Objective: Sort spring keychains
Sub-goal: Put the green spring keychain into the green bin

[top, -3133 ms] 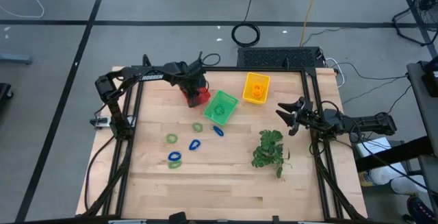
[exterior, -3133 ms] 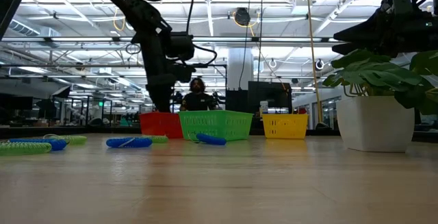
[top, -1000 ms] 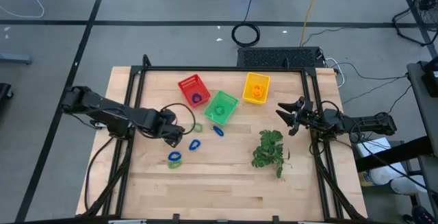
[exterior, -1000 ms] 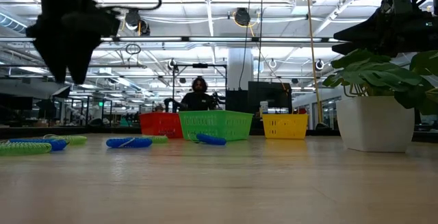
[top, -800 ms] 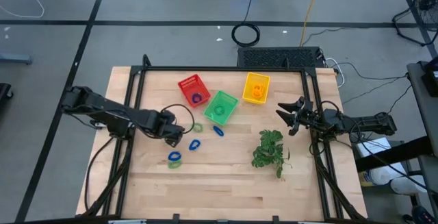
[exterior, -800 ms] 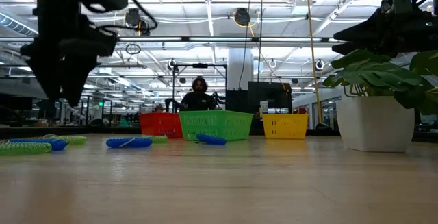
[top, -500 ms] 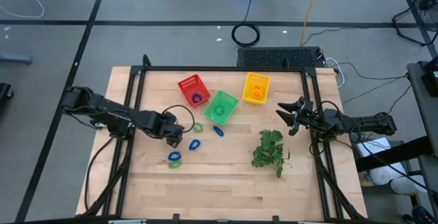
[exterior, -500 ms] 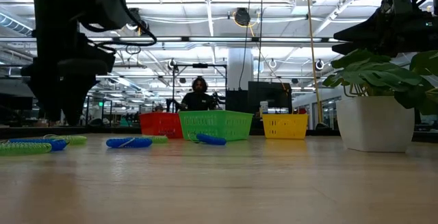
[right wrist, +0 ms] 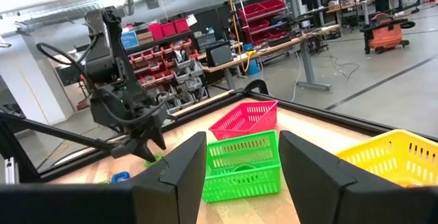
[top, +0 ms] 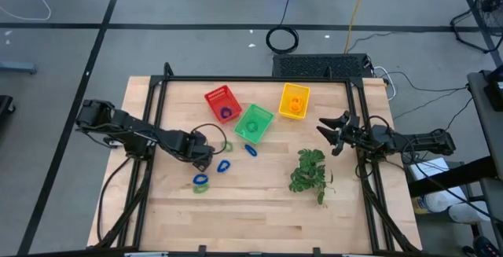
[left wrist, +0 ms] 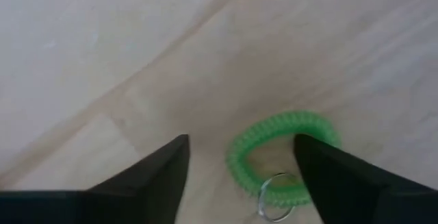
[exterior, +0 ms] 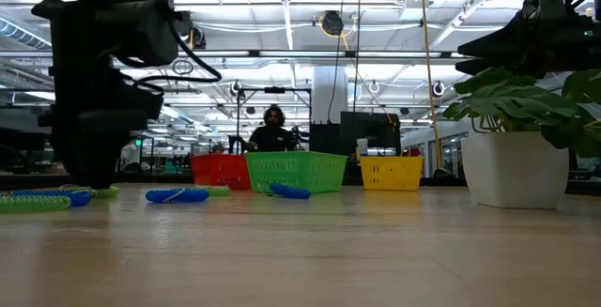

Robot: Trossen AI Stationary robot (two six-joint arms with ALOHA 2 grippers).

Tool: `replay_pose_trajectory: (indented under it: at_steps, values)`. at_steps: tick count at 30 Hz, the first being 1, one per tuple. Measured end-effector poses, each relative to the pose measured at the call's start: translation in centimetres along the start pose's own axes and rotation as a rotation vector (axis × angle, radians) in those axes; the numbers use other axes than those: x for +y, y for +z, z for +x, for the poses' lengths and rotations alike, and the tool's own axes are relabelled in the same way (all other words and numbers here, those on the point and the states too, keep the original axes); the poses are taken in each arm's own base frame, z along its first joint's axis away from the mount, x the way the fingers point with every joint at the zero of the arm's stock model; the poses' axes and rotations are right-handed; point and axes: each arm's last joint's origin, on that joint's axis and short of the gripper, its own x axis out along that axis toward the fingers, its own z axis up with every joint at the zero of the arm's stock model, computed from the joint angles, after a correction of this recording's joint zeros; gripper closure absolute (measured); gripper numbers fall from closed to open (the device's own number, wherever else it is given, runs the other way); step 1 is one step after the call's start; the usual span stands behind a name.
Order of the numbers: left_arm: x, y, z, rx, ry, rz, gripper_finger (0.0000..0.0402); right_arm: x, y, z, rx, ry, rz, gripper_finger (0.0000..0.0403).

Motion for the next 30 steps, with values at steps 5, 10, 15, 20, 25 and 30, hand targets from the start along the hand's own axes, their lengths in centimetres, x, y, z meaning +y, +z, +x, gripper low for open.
replay_pose_trajectory:
  at_steps: [5,10,15,20,25,30]
  values:
    - [-0.19,0.03,0.03,0.006,-0.024,0.016,0.0226,0.0,0.01,0.0,-0.001,-0.001,0.001,0.0235]
    - [-0.25,-0.02,0.03,0.025,-0.039,0.031,0.0312,0.0,0.01,0.0,-0.001,-0.001,0.001,0.0232]
    - [-0.37,-0.01,0.03,0.034,-0.058,0.069,0.0383,-0.01,0.0,0.0,-0.001,-0.002,0.0,0.0234]
    - [-0.6,0.09,0.05,0.025,-0.085,0.097,0.0387,-0.01,0.0,0.0,-0.001,-0.002,0.0,0.0235]
    - [-0.59,0.06,0.05,0.032,-0.089,0.126,0.0395,-0.01,0.01,0.0,-0.001,-0.002,0.001,0.0232]
    - [-0.67,0.16,-0.79,0.084,-0.091,0.176,0.0397,-0.01,0.01,0.0,-0.001,-0.003,0.0,0.0235]
